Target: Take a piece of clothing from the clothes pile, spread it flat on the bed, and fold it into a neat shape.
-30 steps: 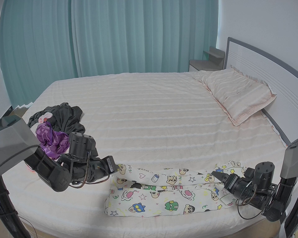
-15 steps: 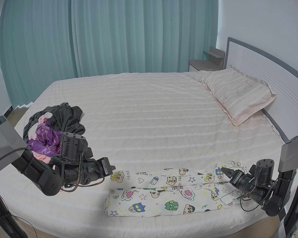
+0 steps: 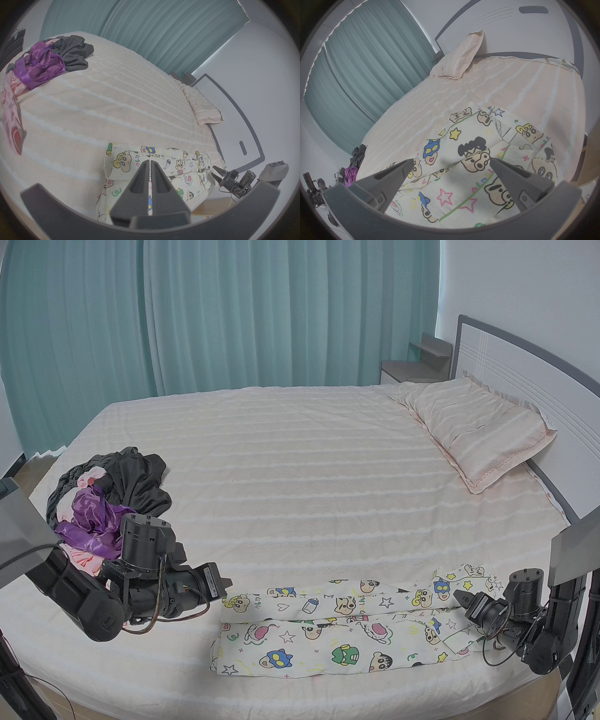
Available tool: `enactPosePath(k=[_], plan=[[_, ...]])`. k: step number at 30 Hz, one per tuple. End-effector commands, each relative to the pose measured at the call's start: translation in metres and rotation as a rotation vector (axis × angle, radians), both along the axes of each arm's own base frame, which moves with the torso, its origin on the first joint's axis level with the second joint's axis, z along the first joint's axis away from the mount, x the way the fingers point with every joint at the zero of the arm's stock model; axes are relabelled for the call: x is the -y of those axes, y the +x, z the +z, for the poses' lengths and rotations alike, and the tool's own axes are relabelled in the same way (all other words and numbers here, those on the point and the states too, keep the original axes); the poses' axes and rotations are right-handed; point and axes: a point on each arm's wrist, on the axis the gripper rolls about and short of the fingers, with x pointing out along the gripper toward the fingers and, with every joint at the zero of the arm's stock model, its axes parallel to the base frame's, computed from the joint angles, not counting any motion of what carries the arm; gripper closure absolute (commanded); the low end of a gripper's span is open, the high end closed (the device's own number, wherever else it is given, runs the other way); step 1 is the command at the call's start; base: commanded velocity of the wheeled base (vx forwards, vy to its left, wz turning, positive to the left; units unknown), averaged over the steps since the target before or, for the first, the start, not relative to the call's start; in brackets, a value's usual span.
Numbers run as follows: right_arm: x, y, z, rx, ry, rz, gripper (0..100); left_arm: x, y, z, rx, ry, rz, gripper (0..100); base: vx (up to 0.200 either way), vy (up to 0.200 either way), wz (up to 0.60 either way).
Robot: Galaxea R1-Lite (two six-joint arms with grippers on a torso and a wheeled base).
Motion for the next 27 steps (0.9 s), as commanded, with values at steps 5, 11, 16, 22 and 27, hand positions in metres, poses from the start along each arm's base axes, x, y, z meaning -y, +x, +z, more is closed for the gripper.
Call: enactPosePath(k=[5,11,16,22,27], plan=[[0.013,0.02,-0.02,-0.02,0.004,-0.063,0,-0.001,-0.004,-0.01,-0.015,0.003,0.001,100,0.0,0.0,0.0],[0.02,0.03,-0.026,-0.013,0.006,-0.096,0,-0.001,-0.003,-0.015,-0.018,0.004,0.004,100,0.0,0.0,0.0],[0.024,0.04,-0.028,0.015,0.021,-0.122,0,-0.002,-0.003,-0.015,-0.013,0.001,0.005,100,0.0,0.0,0.0],[0.023,0.04,-0.032,0.0,0.031,-0.126,0,-0.002,-0.003,-0.015,-0.015,0.002,0.005,100,0.0,0.0,0.0],[0.021,0.037,-0.032,-0.012,0.029,-0.119,0,-0.002,-0.005,-0.017,-0.022,0.004,0.005,100,0.0,0.0,0.0]])
